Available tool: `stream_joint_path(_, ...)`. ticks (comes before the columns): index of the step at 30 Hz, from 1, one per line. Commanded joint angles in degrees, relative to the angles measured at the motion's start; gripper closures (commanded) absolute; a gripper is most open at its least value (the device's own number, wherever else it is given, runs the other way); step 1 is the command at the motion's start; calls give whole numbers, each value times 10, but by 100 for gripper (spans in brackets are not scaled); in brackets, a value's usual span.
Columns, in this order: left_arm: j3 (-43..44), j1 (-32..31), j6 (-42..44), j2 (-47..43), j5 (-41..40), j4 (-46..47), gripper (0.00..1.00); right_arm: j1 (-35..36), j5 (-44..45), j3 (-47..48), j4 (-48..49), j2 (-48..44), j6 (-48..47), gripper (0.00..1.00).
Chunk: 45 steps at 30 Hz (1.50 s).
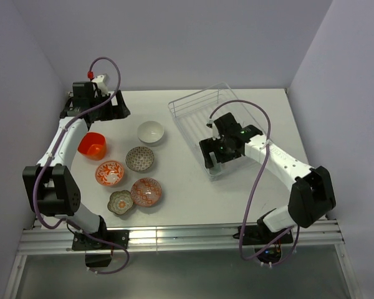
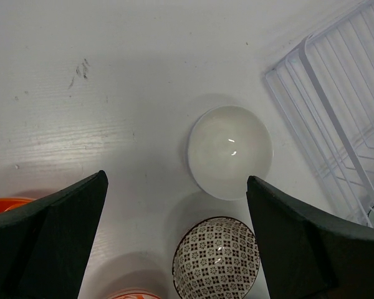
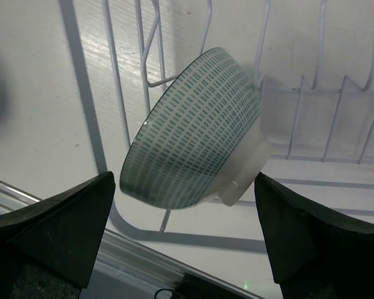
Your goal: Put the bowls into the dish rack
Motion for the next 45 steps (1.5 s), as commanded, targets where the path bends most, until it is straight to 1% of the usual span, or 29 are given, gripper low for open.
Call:
stream_joint_path(1, 8, 4, 31, -44, 16, -15, 1, -11, -10, 43, -2, -48, -17, 0)
stream_joint_path(2, 8, 4, 44, -53, 17, -19, 0, -14, -10, 46, 3, -59, -24, 0)
stream_joint_path(4, 2, 4, 65, -66, 56, -27, 1, -31, -11, 60, 6, -68, -33, 0)
stream_joint_path(5, -1, 23, 92, -82, 109, -40, 1, -37, -10, 65, 11, -76, -39, 0)
stream_joint_path(6, -6, 28, 99, -92, 136, -45, 1, -43, -12, 78, 13, -78, -43, 0)
stream_joint_path(9, -30, 39, 192, -131, 207, -83, 1, -71, -17, 101, 35, -96, -59, 0)
stream_joint_path(10, -42, 39, 247, -140, 226, -99, 3, -83, -16, 106, 44, -105, -66, 0)
stream_joint_path(11, -49, 39, 279, -154, 242, -117, 5, -87, -12, 109, 62, -109, -67, 0)
stream_joint_path(12, -52, 39, 310, -160, 272, -168, 9, -90, 6, 118, 71, -113, -67, 0)
stream_joint_path(13, -61, 39, 381, -165, 285, -196, 11, -91, 20, 121, 82, -116, -83, 0)
stream_joint_path(14, -65, 38, 416, -170, 295, -232, 12, -93, 33, 123, 99, -122, -84, 0)
stream_joint_path(15, -78, 38, 447, -170, 305, -283, 14, -98, 19, 121, 110, -126, -86, 0)
stream_joint_path(16, -86, 34, 495, -170, 303, -308, 15, -105, 3, 117, 119, -135, -89, 0)
stream_joint_path(19, -127, 19, 543, -166, 284, -335, 17, -127, -23, 102, 155, -146, -83, 0)
stream_joint_path(20, -136, 11, 542, -163, 270, -328, 17, -129, -30, 101, 159, -150, -88, 0)
stream_joint_path(22, -161, -14, 512, -159, 249, -281, 18, -133, -37, 108, 154, -141, -83, 0)
stream_joint_path(24, -167, -18, 491, -147, 238, -245, 20, -135, -41, 123, 134, -133, -80, 0)
stream_joint_path(25, -170, -19, 456, -142, 228, -201, 21, -138, -47, 128, 128, -125, -75, 0)
stream_joint_path(26, -171, -19, 439, -131, 195, -181, 23, -139, -51, 135, 119, -122, -74, 0)
stream_joint_path(28, -166, -18, 413, -110, 168, -143, 23, -146, -60, 135, 114, -121, -67, 0)
stream_joint_path(30, -151, -18, 419, -93, 158, -146, 23, -149, -64, 131, 114, -122, -52, 0)
stream_joint_path(31, -144, -18, 441, -77, 171, -156, 23, -150, -67, 129, 114, -125, -47, 0)
stream_joint_path(32, -133, -18, 463, -70, 190, -202, 23, -150, -71, 123, 113, -128, -46, 0)
stream_joint_path(33, -117, -18, 489, -65, 237, -229, 22, -151, -73, 119, 113, -130, -45, 0)
stream_joint_path(34, -112, -19, 541, -60, 256, -253, 22, -152, -74, 116, 114, -135, -45, 0)
stream_joint_path(36, -112, -22, 595, -63, 283, -296, 21, -154, -80, 102, 113, -143, -45, 0)
stream_joint_path(39, -123, -41, 656, -75, 294, -339, 21, -156, -86, 91, 112, -146, -45, 0)
stream_joint_path(42, -142, -82, 725, -88, 292, -353, 20, -160, -104, 87, 106, -145, -49, 0)
stream_joint_path(45, -148, -157, 790, -79, 273, -348, 20, -166, -147, 95, 92, -129, -66, 0)
